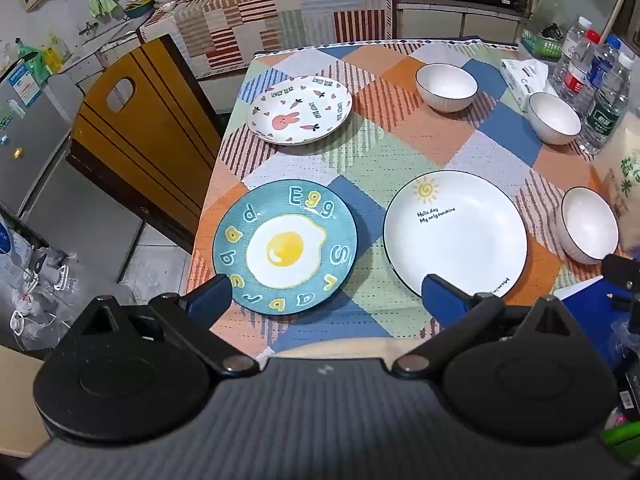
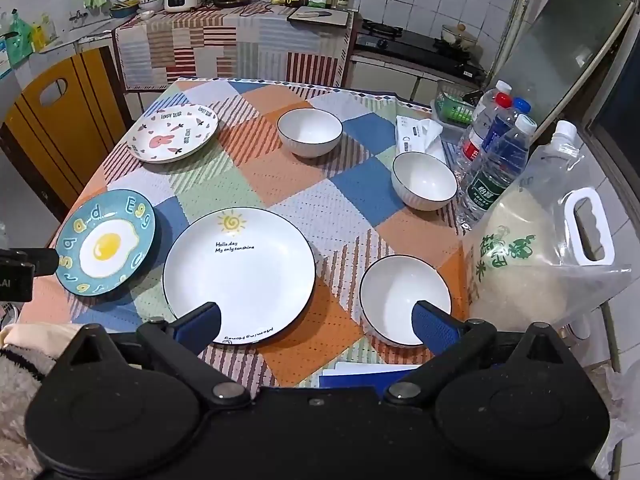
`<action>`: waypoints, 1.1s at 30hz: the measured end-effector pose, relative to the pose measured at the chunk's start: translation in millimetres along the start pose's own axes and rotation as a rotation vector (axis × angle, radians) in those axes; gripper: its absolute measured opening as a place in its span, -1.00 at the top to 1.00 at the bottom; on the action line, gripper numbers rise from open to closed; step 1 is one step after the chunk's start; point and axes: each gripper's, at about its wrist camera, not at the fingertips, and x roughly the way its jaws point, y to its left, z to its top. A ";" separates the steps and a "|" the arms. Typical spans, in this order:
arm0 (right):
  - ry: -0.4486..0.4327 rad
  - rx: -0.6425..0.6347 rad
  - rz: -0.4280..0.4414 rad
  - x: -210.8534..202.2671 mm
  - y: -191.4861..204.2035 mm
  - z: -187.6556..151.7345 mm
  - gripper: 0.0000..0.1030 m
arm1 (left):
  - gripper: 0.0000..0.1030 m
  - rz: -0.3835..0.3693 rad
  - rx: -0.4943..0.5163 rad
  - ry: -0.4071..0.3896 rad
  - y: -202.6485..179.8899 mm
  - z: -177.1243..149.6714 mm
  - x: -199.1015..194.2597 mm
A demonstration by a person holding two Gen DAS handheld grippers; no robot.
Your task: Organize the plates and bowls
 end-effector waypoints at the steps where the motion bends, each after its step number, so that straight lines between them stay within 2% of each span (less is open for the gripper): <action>1: 0.001 0.001 0.000 1.0 -0.4 -0.3 -0.99 | -0.99 0.002 0.004 -0.002 -2.3 -1.7 -0.4; 10: 0.010 0.004 0.003 1.5 2.3 -2.9 -0.99 | -0.99 -0.020 0.024 0.006 -8.8 -8.0 2.9; 33: -0.003 0.065 0.008 3.1 -8.7 -4.4 -0.99 | -0.99 -0.047 -0.008 0.024 -10.9 -11.4 6.7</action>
